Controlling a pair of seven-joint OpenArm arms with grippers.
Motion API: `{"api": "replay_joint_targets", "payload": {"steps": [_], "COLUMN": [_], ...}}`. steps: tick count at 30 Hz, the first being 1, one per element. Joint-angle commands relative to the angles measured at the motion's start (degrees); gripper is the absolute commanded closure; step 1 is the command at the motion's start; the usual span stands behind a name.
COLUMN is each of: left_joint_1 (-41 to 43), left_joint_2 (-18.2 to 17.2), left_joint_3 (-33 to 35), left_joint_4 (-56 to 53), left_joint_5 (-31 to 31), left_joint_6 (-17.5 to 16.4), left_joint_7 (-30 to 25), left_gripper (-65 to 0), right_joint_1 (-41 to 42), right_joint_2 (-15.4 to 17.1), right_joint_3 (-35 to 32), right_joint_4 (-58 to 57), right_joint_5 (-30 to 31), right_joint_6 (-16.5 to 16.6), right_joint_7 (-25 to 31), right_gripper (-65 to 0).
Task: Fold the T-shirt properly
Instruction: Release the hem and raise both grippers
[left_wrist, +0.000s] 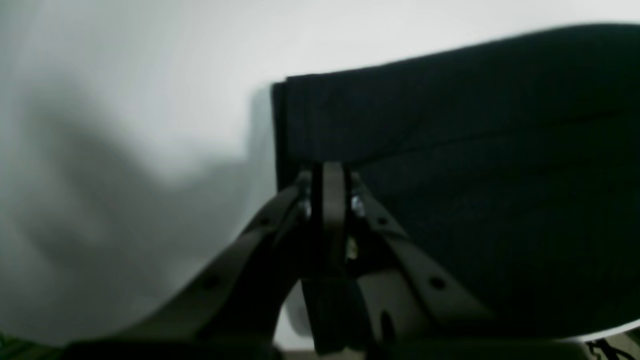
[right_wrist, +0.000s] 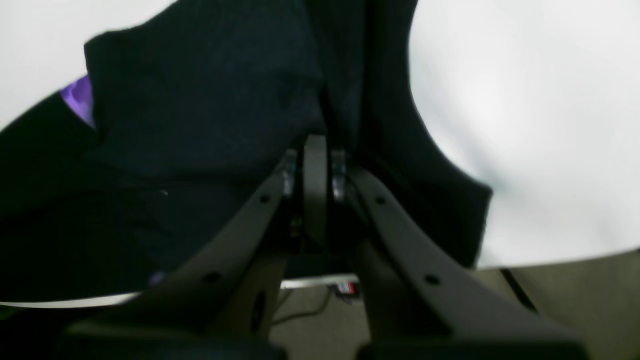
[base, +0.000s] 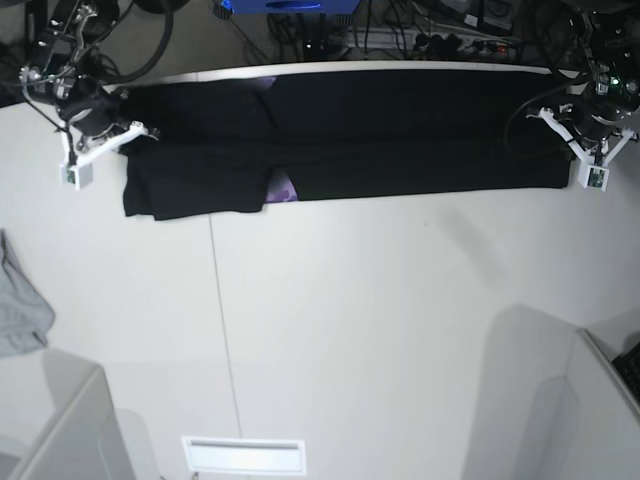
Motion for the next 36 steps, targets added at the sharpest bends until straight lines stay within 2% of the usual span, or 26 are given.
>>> {"api": "replay_joint_targets", "payload": {"steps": [1,5,23,24,25,27,28,30,32,34,36], "left_joint_1": [0.51,1.75,2.27,2.62,3.06,3.33,3.33,3.33,3.33,3.33,3.33], "left_joint_2": [-0.98,-0.89,-0.54,-0.54,-0.54,-0.54,-0.54,-0.54,-0.54,-0.45,0.34], "left_joint_3": [-0.22,-0.31,-0.57,-0.66,-0.66,-0.66,-0.66,-0.66,-0.75,-0.84,-0.84], "left_joint_4": [0.87,0.69,0.52,0.52,0.52,0.52,0.52,0.52,0.87,2.01,3.95], "left_joint_5": [0.04,0.04,0.04,0.04,0.04,0.04,0.04,-0.05,-0.05,-0.31,-0.4], "left_joint_6": [0.06,0.06,0.06,0.06,0.06,0.06,0.06,0.06,0.06,0.06,0.06], "left_joint_7": [-0.43,-0.61,-0.43,-0.43,-0.52,-0.61,-0.61,-0.61,-0.7,-0.78,-0.78], "left_gripper": [0.0,0.0,0.0,0.0,-3.0,-17.6,-24.2,-36.7,-44.1,-45.3,-41.1], "right_joint_1": [0.19,-0.77,-1.56,-1.74,-2.09,-2.18,-2.18,-2.18,-2.18,-2.36,-2.36], "right_joint_2": [0.34,-1.94,-1.59,-1.59,-1.59,-1.77,-2.03,-2.03,-1.94,-1.94,-1.85], "right_joint_3": [0.08,-0.01,0.52,0.52,0.52,1.4,2.28,3.69,4.57,5.09,4.74], "right_joint_4": [-0.15,-1.64,-1.38,-1.38,-1.29,-1.29,-1.29,-1.21,-0.15,1.34,1.7], "right_joint_5": [-1.49,-5.53,-5.97,-5.97,-5.97,-5.97,-5.97,-5.97,-5.97,-5.8,-5.62], "right_joint_6": [-0.17,0.09,0.09,0.09,0.09,0.09,0.09,0.09,0.09,0.18,0.27], "right_joint_7": [0.81,2.83,3.53,3.53,3.97,4.06,4.06,4.06,4.76,6.52,7.66], "right_gripper": [0.0,0.0,0.0,-3.8,-11.7,-25.2,-29.4,-30.5,-29.0,-28.4,-28.4]}}
